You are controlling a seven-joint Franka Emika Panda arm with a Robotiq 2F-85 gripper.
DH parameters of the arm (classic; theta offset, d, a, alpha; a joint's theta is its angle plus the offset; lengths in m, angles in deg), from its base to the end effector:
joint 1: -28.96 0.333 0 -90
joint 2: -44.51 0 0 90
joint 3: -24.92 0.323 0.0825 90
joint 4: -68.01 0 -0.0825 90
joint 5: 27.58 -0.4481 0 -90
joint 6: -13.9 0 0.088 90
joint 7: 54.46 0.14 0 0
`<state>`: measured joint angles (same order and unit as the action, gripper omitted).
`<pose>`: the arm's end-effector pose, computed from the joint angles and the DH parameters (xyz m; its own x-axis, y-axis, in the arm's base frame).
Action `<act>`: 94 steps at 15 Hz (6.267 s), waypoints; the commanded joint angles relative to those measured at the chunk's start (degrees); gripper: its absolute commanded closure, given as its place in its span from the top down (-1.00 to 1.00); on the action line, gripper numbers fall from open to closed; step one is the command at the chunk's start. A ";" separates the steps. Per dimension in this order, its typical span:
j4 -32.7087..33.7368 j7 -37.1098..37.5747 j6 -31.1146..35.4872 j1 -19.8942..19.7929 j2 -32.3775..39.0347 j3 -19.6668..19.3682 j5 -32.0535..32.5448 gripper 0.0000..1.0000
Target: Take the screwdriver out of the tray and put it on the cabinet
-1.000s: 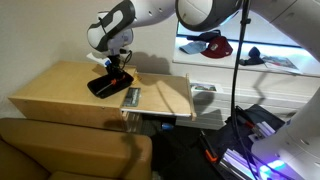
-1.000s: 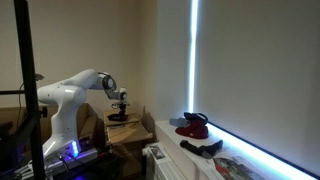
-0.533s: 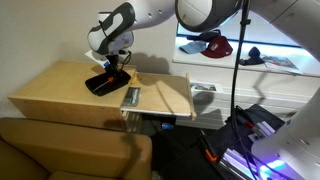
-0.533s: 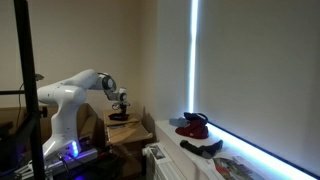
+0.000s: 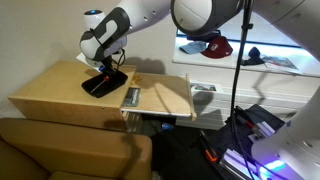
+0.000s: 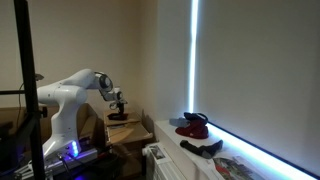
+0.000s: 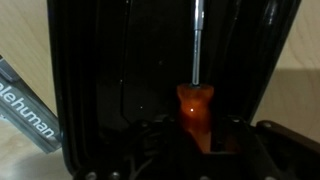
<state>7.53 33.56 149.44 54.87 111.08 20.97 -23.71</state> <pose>0.7776 0.3300 0.0576 0.4760 -0.8710 0.1218 -0.8606 -0.4898 -0.1397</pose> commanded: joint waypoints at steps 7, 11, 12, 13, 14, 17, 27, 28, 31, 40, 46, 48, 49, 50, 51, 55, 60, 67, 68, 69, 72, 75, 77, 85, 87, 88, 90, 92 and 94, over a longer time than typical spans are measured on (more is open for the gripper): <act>-5.84 16.06 8.29 4.60 -4.39 -9.88 3.03 -0.83; -5.86 17.46 8.67 2.16 -5.17 -8.78 0.89 -0.83; -5.53 16.78 7.65 0.96 -5.00 -7.75 -0.42 -0.83; -5.44 16.48 6.63 -0.43 -4.74 -6.93 -2.11 -0.83; -5.24 16.72 5.88 -1.47 -4.20 -6.67 -3.53 -0.83; -6.13 21.41 4.28 -5.73 -3.67 -6.08 -3.92 -0.83; -7.52 18.95 6.83 -17.75 -4.22 2.87 -11.87 -0.83; -7.42 18.14 6.94 -18.32 -4.04 3.91 -12.76 -0.83; -8.01 18.10 6.91 -19.32 -4.20 4.99 -15.18 -0.83; -8.25 -4.51 9.01 -27.24 -5.57 20.57 -29.58 -0.83; -3.93 -15.24 -5.06 -24.82 -1.41 22.66 -32.59 -0.83; -3.89 -15.21 -10.25 -22.09 -0.06 20.65 -31.15 -0.83; -3.63 -14.67 -12.68 -20.82 0.95 19.37 -30.28 -0.83; -3.16 -14.45 -15.35 -19.77 1.73 18.40 -29.47 -0.83; -2.37 -14.29 -17.87 -18.51 2.44 17.20 -28.31 -0.83; 1.06 -13.62 -23.67 -14.18 2.91 13.00 -23.57 -0.83; 0.93 -14.66 -17.44 -12.50 -0.82 10.35 -20.26 -0.83; -1.68 -18.32 -8.63 -14.52 -5.53 11.94 -21.71 -0.83; -0.72 -17.75 -9.63 -14.06 -4.84 11.30 -21.54 -0.83; -0.04 -16.48 -9.47 -13.47 -3.96 10.42 -20.98 -0.83; 1.50 -9.24 -7.52 -11.03 -1.09 4.30 -16.50 -0.83; 0.44 -1.80 -2.76 -11.21 -0.71 0.35 -14.51 -0.83; -2.11 5.03 2.24 -10.03 -2.78 -0.23 -15.28 -0.83; -9.17 4.08 19.08 -8.29 -8.04 6.00 -18.41 -0.83; -13.99 0.91 26.51 -9.01 -11.30 9.27 -19.03 -0.83; -15.91 -0.86 29.38 -9.71 -12.60 11.26 -19.31 -0.83; -17.97 -4.34 30.83 -11.71 -14.00 15.69 -19.81 -0.83; -16.48 -9.17 27.00 -14.86 -12.46 22.32 -20.35 -0.83; -15.00 -12.43 22.33 -16.96 -10.08 26.87 -20.58 -0.83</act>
<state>-6.32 27.46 176.51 42.05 100.22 40.95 -42.73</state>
